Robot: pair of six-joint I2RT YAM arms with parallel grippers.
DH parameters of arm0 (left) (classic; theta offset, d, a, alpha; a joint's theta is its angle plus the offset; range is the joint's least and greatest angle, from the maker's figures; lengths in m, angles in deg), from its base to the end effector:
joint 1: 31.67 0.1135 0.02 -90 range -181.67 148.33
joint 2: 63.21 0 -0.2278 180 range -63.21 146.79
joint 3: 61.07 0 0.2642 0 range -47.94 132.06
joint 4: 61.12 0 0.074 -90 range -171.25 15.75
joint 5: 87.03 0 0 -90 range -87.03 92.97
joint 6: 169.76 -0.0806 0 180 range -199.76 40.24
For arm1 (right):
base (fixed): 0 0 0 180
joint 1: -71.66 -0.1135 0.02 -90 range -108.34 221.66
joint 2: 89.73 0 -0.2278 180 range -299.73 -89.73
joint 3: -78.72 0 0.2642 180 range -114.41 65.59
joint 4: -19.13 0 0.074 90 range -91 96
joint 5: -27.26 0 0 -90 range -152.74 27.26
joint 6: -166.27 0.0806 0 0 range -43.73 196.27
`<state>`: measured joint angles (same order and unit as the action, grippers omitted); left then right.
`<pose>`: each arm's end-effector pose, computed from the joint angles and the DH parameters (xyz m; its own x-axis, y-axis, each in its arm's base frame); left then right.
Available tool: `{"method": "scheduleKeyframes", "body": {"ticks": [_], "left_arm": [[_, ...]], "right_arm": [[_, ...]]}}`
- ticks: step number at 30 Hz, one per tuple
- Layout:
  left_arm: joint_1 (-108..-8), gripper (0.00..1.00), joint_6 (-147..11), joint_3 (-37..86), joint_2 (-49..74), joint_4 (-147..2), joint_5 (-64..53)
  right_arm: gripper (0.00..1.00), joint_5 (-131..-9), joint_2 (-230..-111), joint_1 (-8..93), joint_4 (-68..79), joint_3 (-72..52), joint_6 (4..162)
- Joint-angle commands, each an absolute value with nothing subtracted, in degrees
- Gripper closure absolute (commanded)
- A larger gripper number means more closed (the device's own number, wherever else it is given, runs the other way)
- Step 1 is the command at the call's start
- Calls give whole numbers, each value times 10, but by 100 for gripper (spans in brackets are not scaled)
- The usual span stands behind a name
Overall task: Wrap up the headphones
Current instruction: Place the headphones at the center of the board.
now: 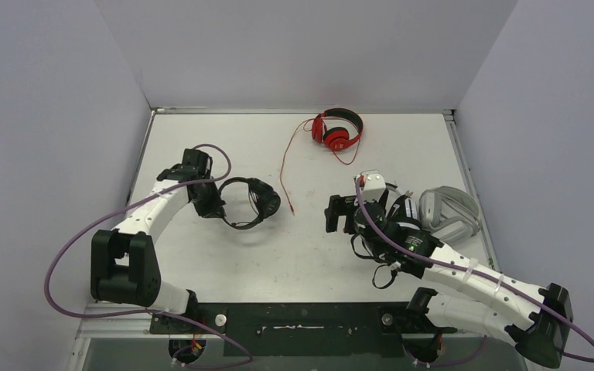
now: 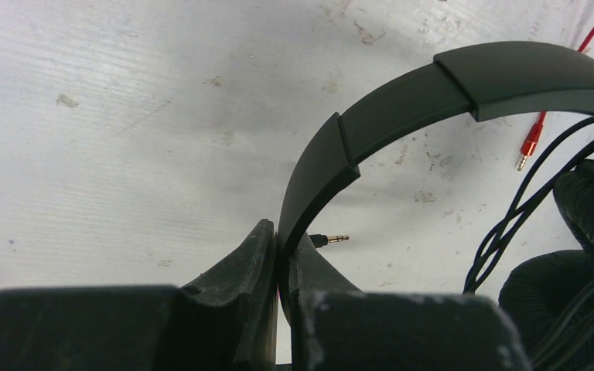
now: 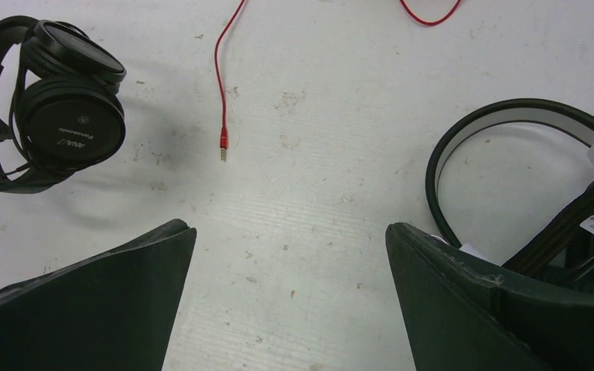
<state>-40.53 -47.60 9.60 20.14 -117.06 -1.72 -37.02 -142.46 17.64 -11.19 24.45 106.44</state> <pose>0.3030 -0.0539 0.1381 -0.8763 -0.4003 -0.2681 -0.3349 0.9061 -0.2585 0.1897 0.2017 0.2313 -0.4986 0.0839 -0.8628 -0.2949 0.9195 0.2599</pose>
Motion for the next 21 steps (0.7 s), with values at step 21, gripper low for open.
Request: {"method": "scheduleKeyframes", "body": {"ticks": [21], "left_arm": [[-139,100,-442,92,280,-1138,-31]], "right_arm": [[0,-401,-1434,181,-73,252,1077]]}}
